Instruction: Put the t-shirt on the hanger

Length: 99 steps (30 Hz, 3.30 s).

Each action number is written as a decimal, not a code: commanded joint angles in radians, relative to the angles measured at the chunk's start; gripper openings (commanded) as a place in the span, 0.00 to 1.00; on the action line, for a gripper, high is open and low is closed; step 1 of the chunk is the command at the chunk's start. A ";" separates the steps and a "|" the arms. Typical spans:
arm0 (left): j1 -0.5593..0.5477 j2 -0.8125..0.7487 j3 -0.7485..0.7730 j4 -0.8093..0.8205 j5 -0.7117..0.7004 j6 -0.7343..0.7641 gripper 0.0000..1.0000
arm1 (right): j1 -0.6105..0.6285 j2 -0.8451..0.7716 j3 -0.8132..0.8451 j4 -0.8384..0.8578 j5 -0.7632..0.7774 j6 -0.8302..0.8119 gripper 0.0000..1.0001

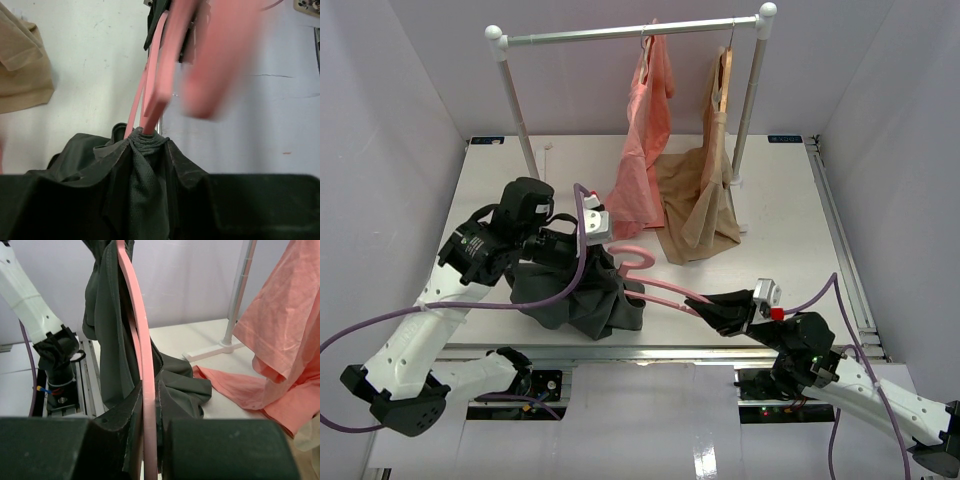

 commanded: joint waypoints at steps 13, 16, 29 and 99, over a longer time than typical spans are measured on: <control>-0.027 -0.064 -0.139 -0.005 0.066 -0.023 0.00 | -0.007 0.038 0.208 0.078 0.141 -0.081 0.08; -0.027 -0.059 -0.122 0.008 0.051 -0.030 0.00 | -0.007 0.032 0.214 0.062 0.119 -0.082 0.08; -0.027 -0.180 -0.155 0.257 -0.194 -0.236 0.00 | -0.006 0.008 0.226 -0.102 0.275 0.047 0.52; -0.027 -0.616 -0.584 0.840 -0.463 -0.524 0.00 | 0.107 0.899 0.334 0.268 0.135 0.593 0.61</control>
